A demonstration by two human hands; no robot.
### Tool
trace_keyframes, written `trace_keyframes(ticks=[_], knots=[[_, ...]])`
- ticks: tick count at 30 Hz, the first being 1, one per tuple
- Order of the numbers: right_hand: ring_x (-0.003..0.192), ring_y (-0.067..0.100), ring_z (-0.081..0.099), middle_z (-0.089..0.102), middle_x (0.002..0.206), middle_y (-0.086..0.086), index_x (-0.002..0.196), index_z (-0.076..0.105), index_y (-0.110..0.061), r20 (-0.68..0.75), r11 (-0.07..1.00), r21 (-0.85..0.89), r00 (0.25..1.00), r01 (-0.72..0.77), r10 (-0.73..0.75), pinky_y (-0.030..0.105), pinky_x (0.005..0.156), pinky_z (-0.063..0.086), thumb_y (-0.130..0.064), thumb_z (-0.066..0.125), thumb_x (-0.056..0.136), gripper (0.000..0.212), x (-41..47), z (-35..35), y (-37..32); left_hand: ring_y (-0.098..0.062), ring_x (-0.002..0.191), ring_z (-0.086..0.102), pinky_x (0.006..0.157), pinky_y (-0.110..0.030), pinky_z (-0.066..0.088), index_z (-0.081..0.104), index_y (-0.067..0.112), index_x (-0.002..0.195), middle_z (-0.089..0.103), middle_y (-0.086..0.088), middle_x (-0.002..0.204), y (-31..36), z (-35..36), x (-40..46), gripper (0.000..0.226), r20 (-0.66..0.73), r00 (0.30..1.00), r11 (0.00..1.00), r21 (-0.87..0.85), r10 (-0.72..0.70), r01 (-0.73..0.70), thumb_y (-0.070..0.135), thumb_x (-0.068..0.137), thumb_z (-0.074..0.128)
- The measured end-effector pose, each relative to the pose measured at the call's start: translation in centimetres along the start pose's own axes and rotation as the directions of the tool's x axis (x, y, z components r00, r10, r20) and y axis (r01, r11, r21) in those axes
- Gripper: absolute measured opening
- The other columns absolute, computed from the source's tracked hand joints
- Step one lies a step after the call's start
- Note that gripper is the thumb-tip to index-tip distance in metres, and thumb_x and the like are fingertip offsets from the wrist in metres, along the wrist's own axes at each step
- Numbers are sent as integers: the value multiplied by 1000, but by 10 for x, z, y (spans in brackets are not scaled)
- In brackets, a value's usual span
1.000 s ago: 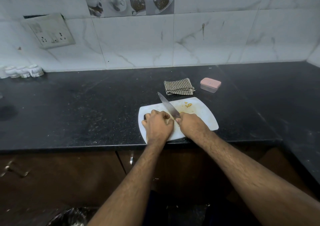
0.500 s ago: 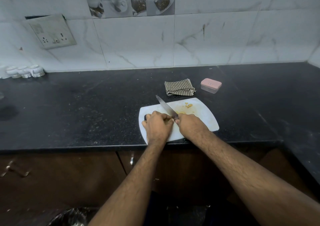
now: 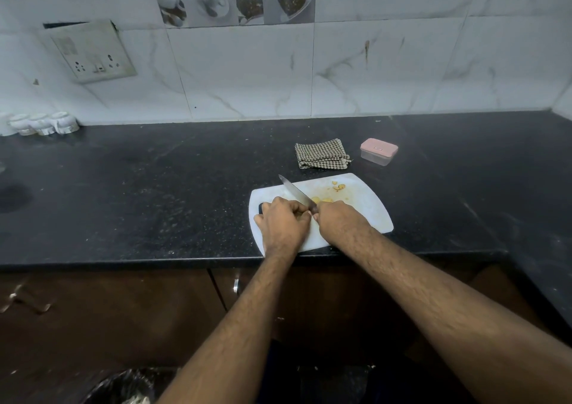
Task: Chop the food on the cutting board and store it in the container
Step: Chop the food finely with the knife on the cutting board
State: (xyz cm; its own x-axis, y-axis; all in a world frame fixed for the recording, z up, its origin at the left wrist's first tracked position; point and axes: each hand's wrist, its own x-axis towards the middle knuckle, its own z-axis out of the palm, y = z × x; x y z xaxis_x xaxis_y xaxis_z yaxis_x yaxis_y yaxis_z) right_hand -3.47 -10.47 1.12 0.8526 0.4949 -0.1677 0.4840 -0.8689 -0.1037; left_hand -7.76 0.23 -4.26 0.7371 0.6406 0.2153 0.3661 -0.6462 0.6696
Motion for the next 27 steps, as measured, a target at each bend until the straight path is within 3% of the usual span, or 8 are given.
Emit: trace_keyframes(ticks=[4, 8, 12, 16, 19, 22, 24, 27], knots=[[107, 24, 58, 57, 121, 8, 139, 49, -19, 8, 1000, -30, 1000, -7, 8, 37, 79, 50, -26, 48, 104, 35, 2, 1, -5, -12, 102, 39, 85, -35, 23, 80, 31, 91, 67, 15, 98, 0, -2, 0, 10, -6, 1000, 1000, -6, 3, -3, 36, 90, 71], [94, 20, 54, 60, 115, 7, 133, 53, -17, -34, 1000, 23, 999, 8, -7, 36, 77, 49, -28, 44, 106, 30, 0, 3, 1, -13, 104, 41, 86, -35, 22, 76, 31, 90, 63, 13, 103, 3, -5, -3, 8, 4, 1000, 1000, -7, 0, 0, 35, 91, 70], [85, 20, 53, 58, 94, 2, 120, 58, -16, -94, 982, 182, 995, 42, -25, 34, 73, 44, -38, 40, 107, 31, -3, 7, 14, -14, 105, 40, 86, -35, 23, 70, 32, 87, 62, 11, 106, 4, -5, -3, 6, 14, 1000, 1000, 17, -6, 6, 35, 91, 66], [87, 19, 58, 65, 99, 2, 116, 58, -18, -69, 962, 267, 997, 64, -47, 35, 73, 49, -46, 34, 107, 38, -2, 9, 28, -12, 104, 41, 87, -36, 25, 69, 31, 91, 63, 13, 105, 3, -4, -4, 5, 10, 1000, 1000, -1, 14, -14, 35, 90, 67], [67, 11, 53, 57, 83, -4, 111, 58, -20, -67, 946, 316, 996, 70, -51, 31, 60, 46, -47, 32, 107, 38, -4, 6, 37, -11, 104, 41, 88, -35, 25, 67, 30, 94, 61, 13, 104, 3, -5, -4, 5, 0, 1000, 1000, 5, 22, -22, 35, 92, 66], [58, 12, 56, 61, 82, -1, 105, 60, -16, -122, 928, 366, 992, 73, -30, 32, 58, 52, -47, 33, 107, 40, 1, 0, 42, -11, 102, 40, 88, -35, 23, 64, 27, 97, 62, 8, 108, 3, -3, -3, 10, -15, 1000, 1000, -1, 23, -23, 34, 98, 57], [43, 12, 57, 64, 76, 3, 99, 59, -16, -109, 871, 488, 994, 52, 2, 27, 43, 48, -47, 36, 106, 39, 6, -2, 45, -11, 102, 39, 89, -36, 24, 65, 25, 100, 63, 6, 110, 3, -3, -2, 15, -19, 1000, 1000, -8, 22, -22, 34, 100, 54], [32, 14, 48, 60, 56, 4, 92, 57, -18, -30, 793, 608, 999, 36, -22, 27, 39, 43, -48, 39, 104, 37, 15, 0, 56, -12, 106, 41, 93, -38, 27, 67, 25, 104, 63, 5, 114, 3, -3, -3, 17, -5, 1000, 1000, -10, 25, -25, 34, 101, 53]])
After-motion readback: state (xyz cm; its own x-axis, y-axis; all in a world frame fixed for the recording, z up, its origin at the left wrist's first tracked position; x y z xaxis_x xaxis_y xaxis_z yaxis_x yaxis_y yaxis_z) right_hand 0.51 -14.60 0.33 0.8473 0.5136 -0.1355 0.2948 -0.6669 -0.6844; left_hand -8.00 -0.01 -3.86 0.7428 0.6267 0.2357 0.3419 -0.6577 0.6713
